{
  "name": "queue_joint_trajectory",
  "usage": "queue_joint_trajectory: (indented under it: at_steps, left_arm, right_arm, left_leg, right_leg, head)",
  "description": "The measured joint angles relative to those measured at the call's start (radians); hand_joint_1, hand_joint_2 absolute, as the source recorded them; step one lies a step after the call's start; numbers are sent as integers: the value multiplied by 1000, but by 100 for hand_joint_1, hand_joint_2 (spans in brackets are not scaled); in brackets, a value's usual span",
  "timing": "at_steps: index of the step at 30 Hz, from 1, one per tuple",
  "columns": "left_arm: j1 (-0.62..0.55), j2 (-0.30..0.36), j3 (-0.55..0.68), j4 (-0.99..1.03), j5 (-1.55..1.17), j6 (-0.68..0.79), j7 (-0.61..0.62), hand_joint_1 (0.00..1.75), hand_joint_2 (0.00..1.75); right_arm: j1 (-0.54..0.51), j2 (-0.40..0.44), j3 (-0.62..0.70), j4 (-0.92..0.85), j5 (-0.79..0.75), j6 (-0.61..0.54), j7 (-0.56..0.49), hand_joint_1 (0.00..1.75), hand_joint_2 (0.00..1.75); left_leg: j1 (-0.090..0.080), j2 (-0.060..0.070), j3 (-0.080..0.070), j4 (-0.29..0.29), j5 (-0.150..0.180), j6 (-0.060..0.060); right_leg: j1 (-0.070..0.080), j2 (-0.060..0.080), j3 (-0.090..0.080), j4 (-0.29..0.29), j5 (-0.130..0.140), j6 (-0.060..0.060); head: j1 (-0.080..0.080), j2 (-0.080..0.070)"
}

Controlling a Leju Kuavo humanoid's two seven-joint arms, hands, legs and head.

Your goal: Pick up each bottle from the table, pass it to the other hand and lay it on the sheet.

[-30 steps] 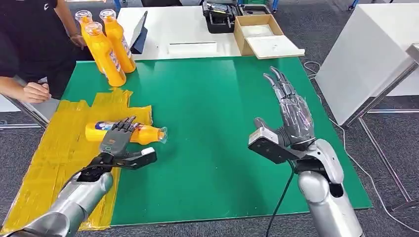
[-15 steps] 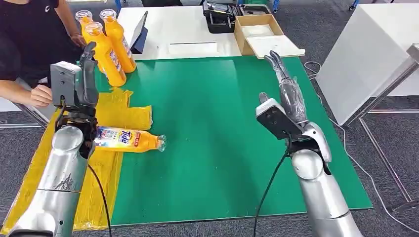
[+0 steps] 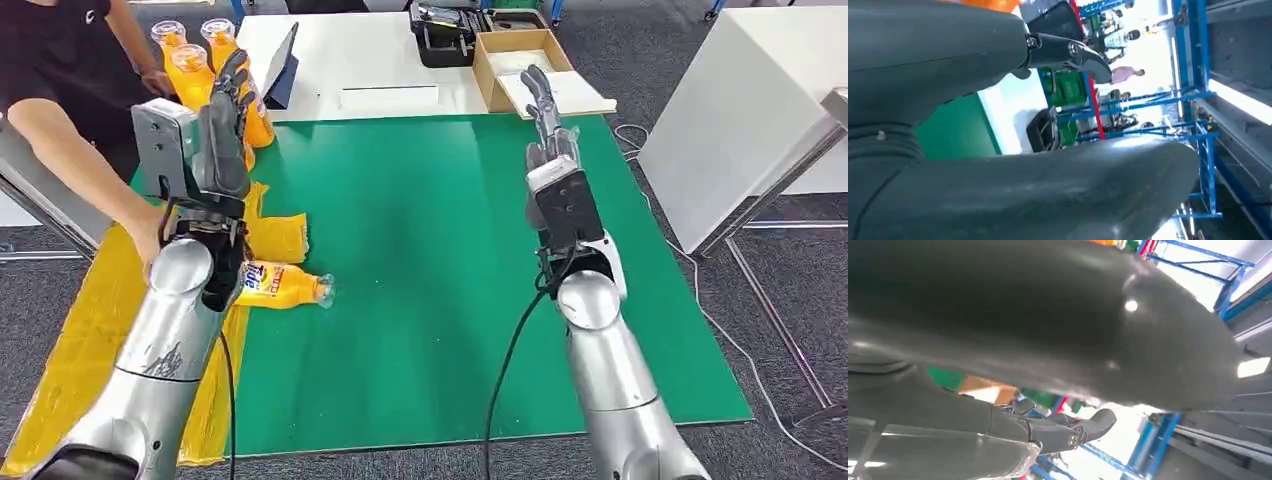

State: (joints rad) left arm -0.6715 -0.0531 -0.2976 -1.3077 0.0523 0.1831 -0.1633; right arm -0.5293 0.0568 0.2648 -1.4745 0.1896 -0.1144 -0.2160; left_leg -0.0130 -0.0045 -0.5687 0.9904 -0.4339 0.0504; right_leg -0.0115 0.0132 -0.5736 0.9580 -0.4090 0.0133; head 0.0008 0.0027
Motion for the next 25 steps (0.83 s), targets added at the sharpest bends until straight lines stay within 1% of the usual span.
queue_joint_trajectory:
  at_steps: [9, 17, 25]
  left_arm:
    - [-19, -37, -12, 53, 17, -21, 6, 0, 0]
    - [-20, -48, -12, 70, 18, -23, 6, 0, 0]
    - [-17, -57, -12, 72, 3, -47, -2, 0, 0]
  right_arm:
    - [-20, 19, -4, 68, -4, -7, 10, 0, 0]
    - [-20, 23, -12, 89, -1, -12, 10, 0, 0]
    - [-13, 23, -27, 87, 50, -31, 10, 0, 0]
  left_leg:
    - [0, 0, 0, 0, 0, 0]
    - [0, 0, 0, 0, 0, 0]
    - [0, 0, 0, 0, 0, 0]
  right_leg:
    - [0, 0, 0, 0, 0, 0]
    - [0, 0, 0, 0, 0, 0]
    - [0, 0, 0, 0, 0, 0]
  head:
    - [0, 0]
    - [0, 0]
    - [0, 0]
